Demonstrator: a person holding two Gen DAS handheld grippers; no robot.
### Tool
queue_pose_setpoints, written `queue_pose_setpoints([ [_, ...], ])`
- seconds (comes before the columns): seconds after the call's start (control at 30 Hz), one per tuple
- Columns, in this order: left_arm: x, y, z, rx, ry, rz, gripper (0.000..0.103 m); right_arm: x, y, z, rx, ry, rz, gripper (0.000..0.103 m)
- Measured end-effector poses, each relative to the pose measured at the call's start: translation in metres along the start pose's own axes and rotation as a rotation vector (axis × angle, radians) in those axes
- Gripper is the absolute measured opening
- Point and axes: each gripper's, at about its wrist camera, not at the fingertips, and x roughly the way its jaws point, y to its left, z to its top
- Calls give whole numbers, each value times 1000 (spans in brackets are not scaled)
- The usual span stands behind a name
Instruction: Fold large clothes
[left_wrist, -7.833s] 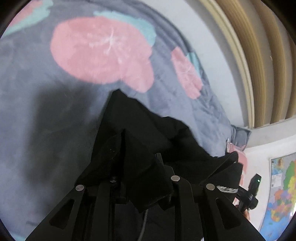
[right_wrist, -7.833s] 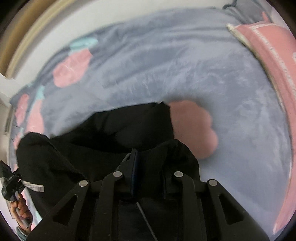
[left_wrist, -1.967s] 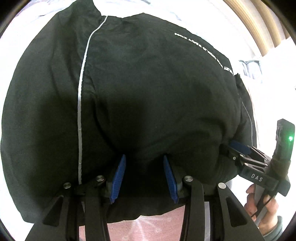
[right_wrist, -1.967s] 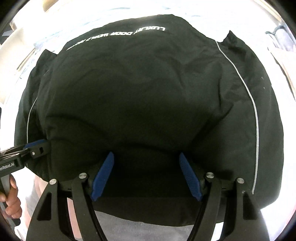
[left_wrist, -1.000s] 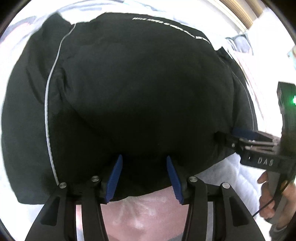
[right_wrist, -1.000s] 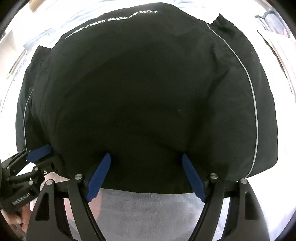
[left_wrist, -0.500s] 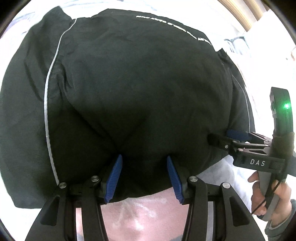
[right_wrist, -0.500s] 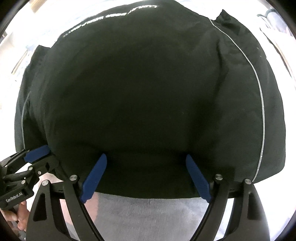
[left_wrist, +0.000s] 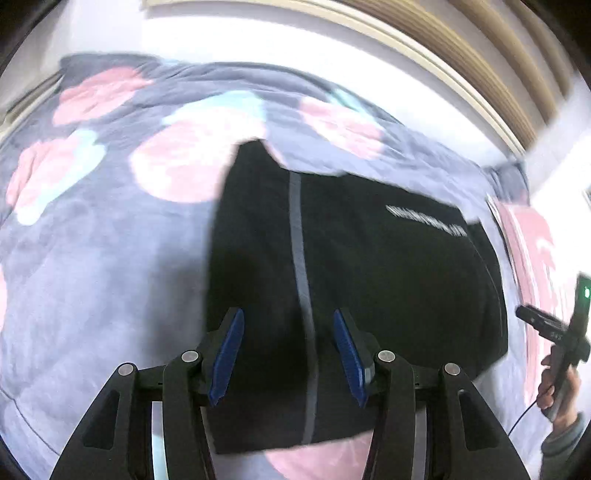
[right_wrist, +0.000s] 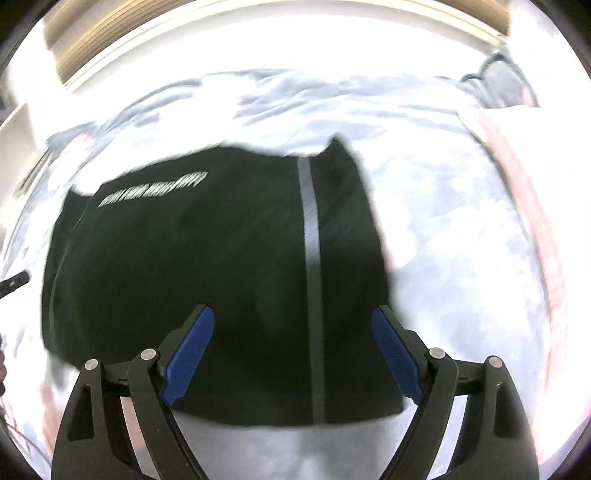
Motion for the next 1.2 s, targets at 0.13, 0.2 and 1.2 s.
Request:
queue_pose_setpoints([
  [0.13, 23, 44, 29, -145, 50, -103, 55, 18, -22, 21, 61, 2, 33, 89],
  [0.2, 43, 51, 34, -185, 78, -141, 55, 35, -30, 30, 84, 17, 65, 89],
  [1.2, 152, 51, 28, -215, 200, -354, 46, 169, -69, 30, 279, 189, 495, 69],
])
